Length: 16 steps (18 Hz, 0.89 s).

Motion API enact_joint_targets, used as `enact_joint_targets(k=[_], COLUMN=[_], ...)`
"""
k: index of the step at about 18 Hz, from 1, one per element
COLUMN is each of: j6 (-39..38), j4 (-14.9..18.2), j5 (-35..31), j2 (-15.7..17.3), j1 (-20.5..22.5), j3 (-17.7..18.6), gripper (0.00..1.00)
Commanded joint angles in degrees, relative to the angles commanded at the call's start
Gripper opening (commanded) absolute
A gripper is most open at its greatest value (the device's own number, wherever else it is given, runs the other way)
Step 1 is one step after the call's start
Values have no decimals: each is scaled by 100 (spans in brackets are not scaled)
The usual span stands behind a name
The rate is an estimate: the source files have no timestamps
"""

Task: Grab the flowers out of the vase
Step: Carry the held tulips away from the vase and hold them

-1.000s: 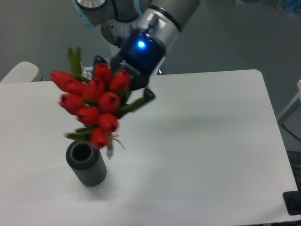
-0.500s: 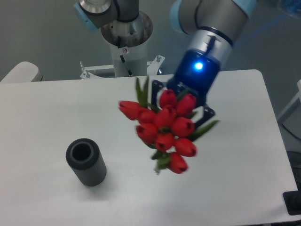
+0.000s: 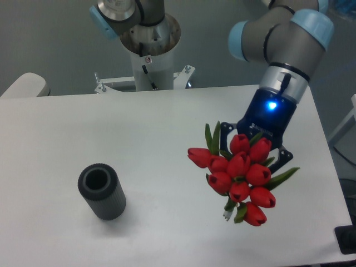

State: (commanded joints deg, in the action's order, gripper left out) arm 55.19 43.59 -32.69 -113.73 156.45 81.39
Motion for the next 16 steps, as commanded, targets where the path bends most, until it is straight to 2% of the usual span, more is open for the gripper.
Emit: enact_joint_targets(k=[4,16], j6=[316,466], j4=[0,9], j5=[-88,-246], j2=[-9,-9], j1=[26,0], j3=[96,167], gripper=[40,40])
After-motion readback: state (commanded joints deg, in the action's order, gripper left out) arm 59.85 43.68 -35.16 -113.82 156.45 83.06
